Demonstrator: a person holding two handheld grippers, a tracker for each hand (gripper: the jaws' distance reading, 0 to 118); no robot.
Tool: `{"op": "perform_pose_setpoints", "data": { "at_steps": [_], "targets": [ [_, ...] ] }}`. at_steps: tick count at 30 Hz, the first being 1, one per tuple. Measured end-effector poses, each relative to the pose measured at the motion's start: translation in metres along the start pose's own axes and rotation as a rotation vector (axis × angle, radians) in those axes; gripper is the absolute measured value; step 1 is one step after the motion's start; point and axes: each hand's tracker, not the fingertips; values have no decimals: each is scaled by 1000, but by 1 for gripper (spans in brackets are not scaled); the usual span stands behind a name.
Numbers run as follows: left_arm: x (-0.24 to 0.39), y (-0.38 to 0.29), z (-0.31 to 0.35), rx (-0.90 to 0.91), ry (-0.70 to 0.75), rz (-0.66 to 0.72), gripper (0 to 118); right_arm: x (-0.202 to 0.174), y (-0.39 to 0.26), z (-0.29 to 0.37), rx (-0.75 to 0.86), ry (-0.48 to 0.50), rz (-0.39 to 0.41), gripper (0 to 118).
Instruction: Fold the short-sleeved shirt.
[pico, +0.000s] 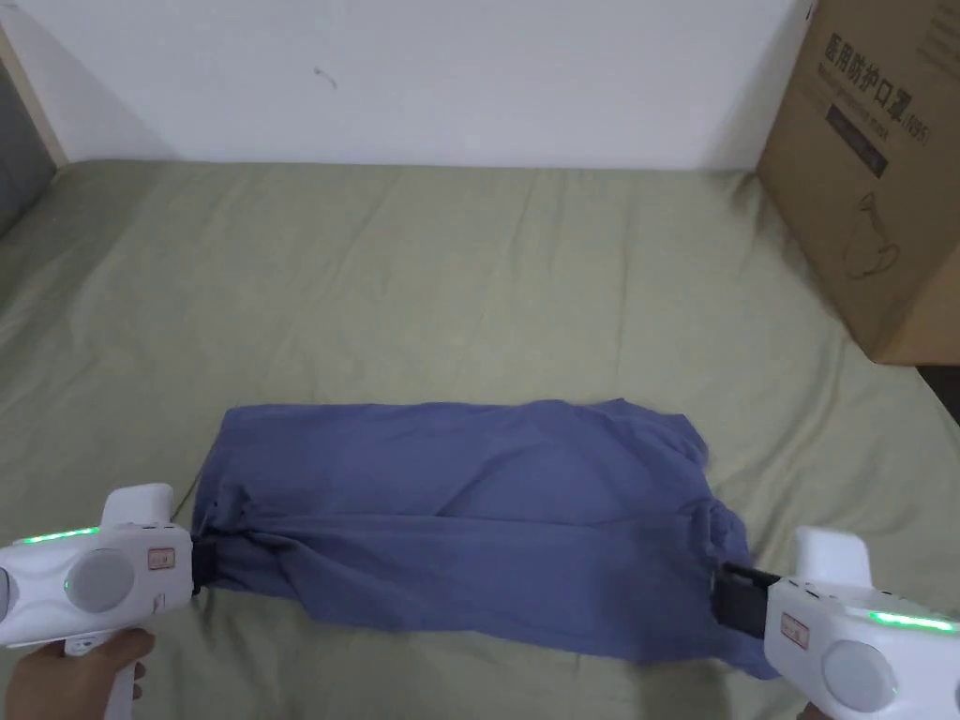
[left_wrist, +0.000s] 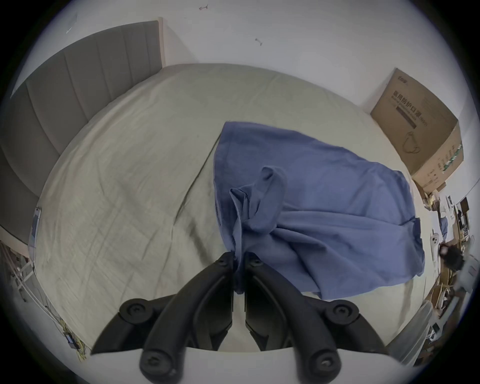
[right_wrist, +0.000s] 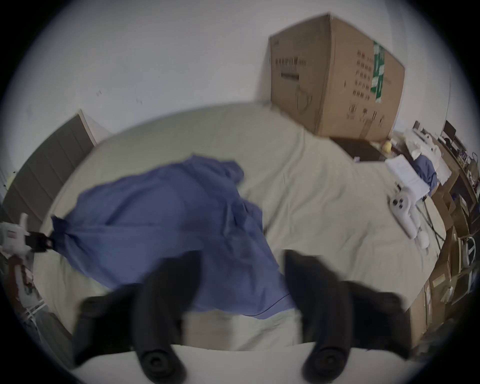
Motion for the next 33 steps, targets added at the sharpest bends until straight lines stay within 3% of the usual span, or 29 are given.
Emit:
{"op": "perform_pose_setpoints", "data": {
  "at_steps": [1, 2, 4, 6, 7, 8, 9, 10, 11, 13, 14, 23, 30, 33],
  "targets": [
    [1, 1, 2, 5, 1, -4, 6, 2, -3, -13, -32, 6, -2, 99],
    [2, 1, 6, 11, -1, -10, 6, 3, -5, -25, -51, 2, 1, 105],
    [4, 2, 6, 7, 0, -17, 6, 3, -10, -47, -123, -41, 13, 104],
    [1, 0, 2, 4, -1, -15, 6, 3, -14, -57, -180, -18, 25, 97],
    [1, -2, 2, 4, -3, -10, 6, 4, -18, -58, -170, 18, -2, 84],
    [0, -4, 3, 3, -5, -7, 6, 5, -20, -54, -166, 58, -47, 59],
    [0, -6, 3, 1, -5, -5, 6, 6, -20, -49, -152, 85, -74, 42],
    [-3, -8, 3, 1, -5, -4, 6, 6, -18, -41, -130, 122, -75, 19],
    [-6, -10, 4, 2, -7, -2, 6, 4, -18, -36, -122, 104, -47, 6],
    [-11, -14, 7, -4, -8, 7, 6, 4, -17, -22, -79, 93, 18, 6],
    [-15, -15, 9, -5, -10, 15, 6, 6, -17, -15, -57, 92, 14, 6],
    [-50, -65, 41, -52, -31, 81, 6, 42, -56, 35, -16, 158, -161, 6],
    [-62, -121, 36, -138, -9, 105, 6, 40, -118, 25, -146, 117, -133, 6],
    [-55, -128, 29, -146, 23, 81, 6, 36, -122, 21, -131, 108, -138, 6]
  ]
}}
